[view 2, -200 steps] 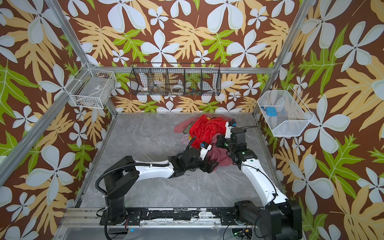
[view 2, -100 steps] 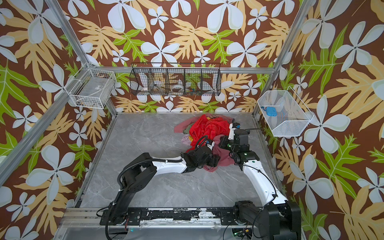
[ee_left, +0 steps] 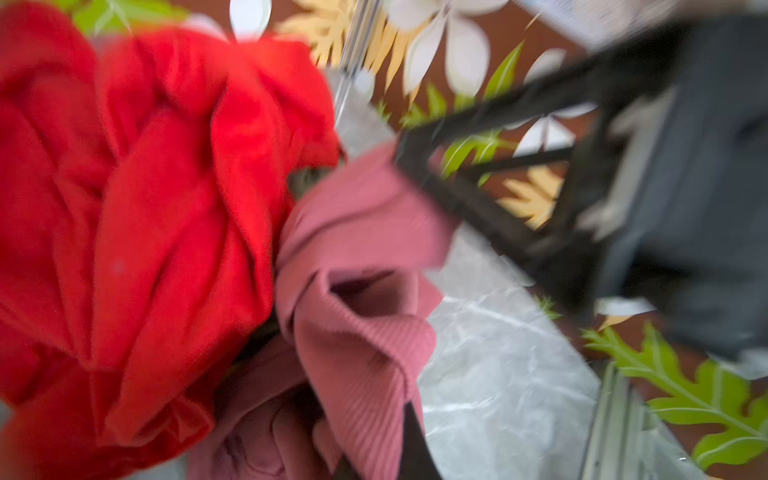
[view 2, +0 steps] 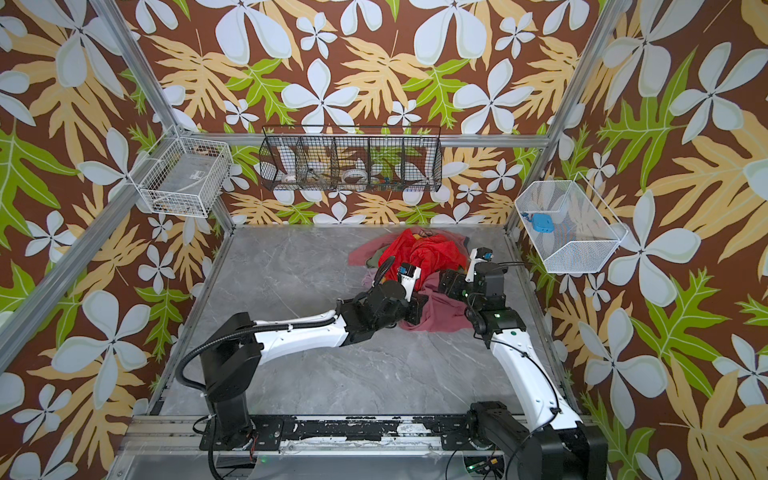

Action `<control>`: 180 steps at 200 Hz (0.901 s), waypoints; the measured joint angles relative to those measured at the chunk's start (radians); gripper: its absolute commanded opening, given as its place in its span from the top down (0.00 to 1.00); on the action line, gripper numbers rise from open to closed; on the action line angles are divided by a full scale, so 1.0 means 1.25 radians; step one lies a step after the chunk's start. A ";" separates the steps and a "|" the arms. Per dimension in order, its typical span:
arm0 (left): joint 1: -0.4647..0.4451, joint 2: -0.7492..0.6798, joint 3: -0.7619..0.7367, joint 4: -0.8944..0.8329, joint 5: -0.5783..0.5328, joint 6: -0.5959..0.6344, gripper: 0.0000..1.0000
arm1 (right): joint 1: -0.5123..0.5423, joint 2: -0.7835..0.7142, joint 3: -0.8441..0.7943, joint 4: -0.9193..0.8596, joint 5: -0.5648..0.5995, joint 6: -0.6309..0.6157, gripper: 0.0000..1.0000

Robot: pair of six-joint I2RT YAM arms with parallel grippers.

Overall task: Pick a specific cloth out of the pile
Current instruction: 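Grasp the dusty-rose cloth with the left gripper beside the right gripper, then pull the dusty-rose cloth away with the left gripper while the right gripper releases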

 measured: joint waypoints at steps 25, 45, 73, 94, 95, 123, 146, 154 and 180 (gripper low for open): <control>0.000 -0.062 0.011 -0.020 -0.004 0.022 1.00 | 0.000 -0.037 -0.013 -0.002 0.061 -0.008 0.00; 0.000 -0.114 0.018 -0.042 -0.023 0.045 1.00 | -0.001 -0.048 -0.013 -0.010 0.105 -0.023 0.00; 0.000 -0.180 0.050 -0.091 -0.064 0.088 1.00 | -0.015 -0.058 -0.013 -0.011 0.136 -0.042 0.01; 0.000 -0.226 0.082 -0.122 -0.094 0.122 1.00 | -0.030 -0.058 -0.013 -0.011 0.140 -0.044 0.01; 0.000 -0.227 0.083 -0.123 -0.096 0.123 1.00 | -0.030 -0.058 -0.013 -0.011 0.140 -0.044 0.01; 0.000 -0.302 0.096 -0.155 -0.147 0.165 1.00 | -0.031 -0.057 -0.013 -0.010 0.137 -0.046 0.00; 0.018 -0.363 0.107 -0.197 -0.184 0.189 1.00 | -0.031 -0.061 -0.013 -0.010 0.135 -0.050 0.01; 0.029 -0.382 0.114 -0.215 -0.194 0.197 1.00 | -0.031 -0.064 -0.013 -0.010 0.131 -0.051 0.00; 0.046 -0.441 0.146 -0.274 -0.253 0.219 1.00 | -0.031 -0.065 -0.013 -0.004 0.114 -0.053 0.00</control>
